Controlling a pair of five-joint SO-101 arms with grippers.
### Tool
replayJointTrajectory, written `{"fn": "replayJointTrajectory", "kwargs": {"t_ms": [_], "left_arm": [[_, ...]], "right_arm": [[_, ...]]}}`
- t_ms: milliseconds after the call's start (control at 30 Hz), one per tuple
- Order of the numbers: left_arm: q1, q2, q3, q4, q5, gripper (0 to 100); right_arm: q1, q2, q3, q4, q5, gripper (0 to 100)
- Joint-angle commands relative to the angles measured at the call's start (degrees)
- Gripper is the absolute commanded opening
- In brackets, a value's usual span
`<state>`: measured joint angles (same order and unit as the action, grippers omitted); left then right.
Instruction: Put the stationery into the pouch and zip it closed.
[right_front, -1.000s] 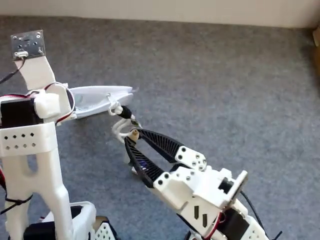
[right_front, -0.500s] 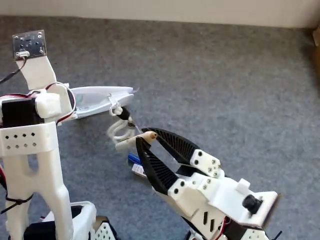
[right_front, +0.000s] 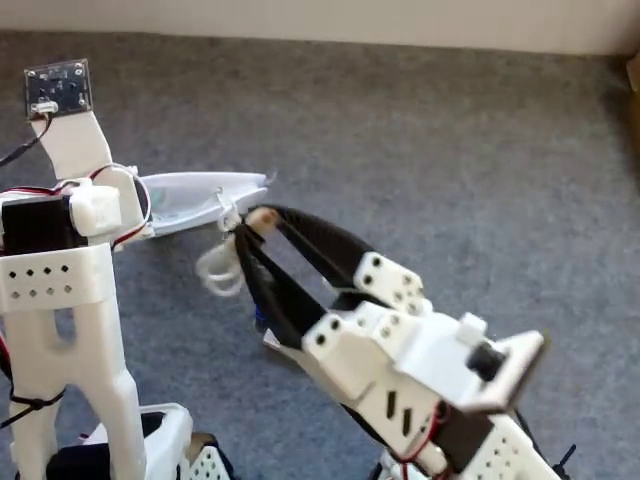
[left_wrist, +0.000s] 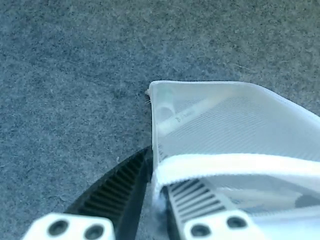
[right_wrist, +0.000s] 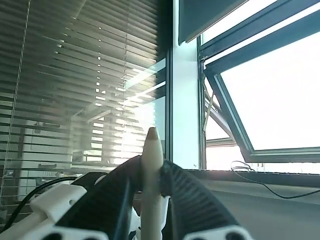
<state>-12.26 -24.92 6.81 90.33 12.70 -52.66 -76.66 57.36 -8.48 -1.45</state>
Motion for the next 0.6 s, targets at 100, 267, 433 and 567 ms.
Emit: {"fn": "replayJointTrajectory", "kwargs": {"t_ms": [100,267,433,567], "left_arm": [[1.4,1.1,-0.1,-0.4,0.8,1],[1.3,1.1,-0.1,-0.4,0.7,1],[1.3,1.1,-0.1,-0.4,0.7,1],[1.3,1.1,-0.1,-0.4,0.6,1]], "right_arm": [[0.0,12.8,-5.9,-13.2,2.9,0.5],[0.3,22.4,-5.9,-23.6,10.2,0.5],[0.4,29.8,-5.8,-29.5,13.1,0.5],[1.8,34.0,-5.8,-34.3,14.8,0.5]]}}
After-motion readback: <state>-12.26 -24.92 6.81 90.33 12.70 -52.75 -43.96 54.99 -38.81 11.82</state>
